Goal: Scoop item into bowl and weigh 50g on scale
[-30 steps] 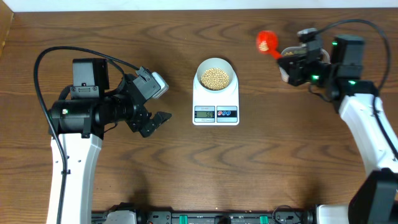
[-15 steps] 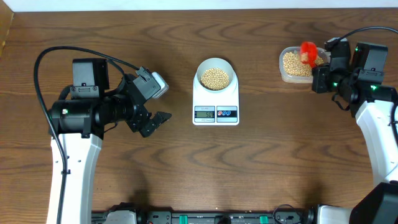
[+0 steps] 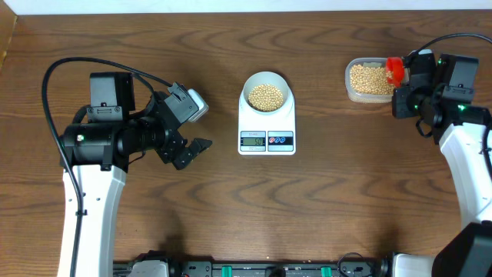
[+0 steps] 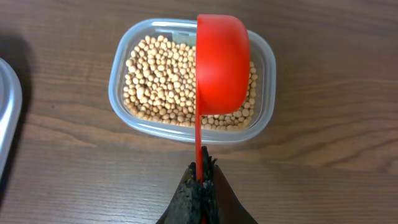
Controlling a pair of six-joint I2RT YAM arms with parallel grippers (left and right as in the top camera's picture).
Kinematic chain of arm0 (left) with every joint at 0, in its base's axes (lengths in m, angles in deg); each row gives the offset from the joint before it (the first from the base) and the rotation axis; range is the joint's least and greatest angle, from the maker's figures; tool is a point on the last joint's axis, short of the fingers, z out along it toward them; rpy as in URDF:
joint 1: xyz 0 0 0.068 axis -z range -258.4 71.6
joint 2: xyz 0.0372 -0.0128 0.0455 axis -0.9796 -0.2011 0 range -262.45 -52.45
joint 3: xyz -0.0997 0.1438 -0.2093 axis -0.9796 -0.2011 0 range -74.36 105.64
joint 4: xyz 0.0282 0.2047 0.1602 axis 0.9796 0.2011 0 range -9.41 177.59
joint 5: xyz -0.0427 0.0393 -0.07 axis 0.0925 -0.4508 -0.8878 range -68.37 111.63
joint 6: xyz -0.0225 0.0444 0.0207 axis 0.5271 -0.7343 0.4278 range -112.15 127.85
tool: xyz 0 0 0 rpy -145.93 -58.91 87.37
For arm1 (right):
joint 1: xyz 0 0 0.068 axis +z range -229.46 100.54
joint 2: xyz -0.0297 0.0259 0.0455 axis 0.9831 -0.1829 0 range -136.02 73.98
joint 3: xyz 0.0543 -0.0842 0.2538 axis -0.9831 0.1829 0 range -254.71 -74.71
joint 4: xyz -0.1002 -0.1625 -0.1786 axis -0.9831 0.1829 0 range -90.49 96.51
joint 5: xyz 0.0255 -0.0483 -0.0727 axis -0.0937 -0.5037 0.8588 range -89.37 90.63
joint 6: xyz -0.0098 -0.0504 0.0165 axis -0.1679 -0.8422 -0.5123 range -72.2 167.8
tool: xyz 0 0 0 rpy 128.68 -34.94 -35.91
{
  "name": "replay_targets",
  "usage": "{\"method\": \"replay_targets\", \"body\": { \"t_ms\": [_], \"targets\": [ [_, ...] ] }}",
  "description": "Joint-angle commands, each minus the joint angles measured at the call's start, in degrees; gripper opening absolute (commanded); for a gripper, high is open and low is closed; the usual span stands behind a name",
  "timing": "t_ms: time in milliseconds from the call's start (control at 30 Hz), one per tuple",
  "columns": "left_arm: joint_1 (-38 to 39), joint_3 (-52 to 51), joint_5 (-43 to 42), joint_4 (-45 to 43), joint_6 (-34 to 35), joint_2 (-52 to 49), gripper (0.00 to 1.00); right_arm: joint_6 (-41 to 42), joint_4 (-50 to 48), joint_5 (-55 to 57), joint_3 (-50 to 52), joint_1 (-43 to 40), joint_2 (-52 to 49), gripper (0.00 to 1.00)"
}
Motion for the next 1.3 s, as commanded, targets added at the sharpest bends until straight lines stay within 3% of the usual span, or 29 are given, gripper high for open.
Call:
{"method": "replay_targets", "body": {
  "t_ms": [0,467,533,700,933,1267],
  "targets": [
    [-0.24,0.79,0.28,0.17,0.33,-0.42,0.96,-1.07,-0.11,0.61,0.00,-0.15,-2.03,0.01],
    [-0.24,0.79,0.26,0.17,0.31,-0.42,0.96,-4.00,-2.01,-1.75,0.00,0.33,-2.05,0.01],
    [-0.24,0.79,0.28,0.17,0.33,-0.44,0.96,-8.02,-1.77,0.98,0.00,2.01,-2.08,0.01],
    [-0.24,0.79,0.28,0.17,0.31,-0.44,0.96,-9.07,-2.78,14.14,0.00,4.72,-2.08,0.01],
    [-0.24,0.79,0.28,0.17,0.31,-0.42,0.96,-14.58,-3.78,19.78,0.00,7.41,-2.12,0.01],
    [-0.24,0.79,0.28,0.17,0.33,-0.44,0.96,-15.28,-7.69,20.96,0.00,9.55,-2.05,0.01]
  ]
}}
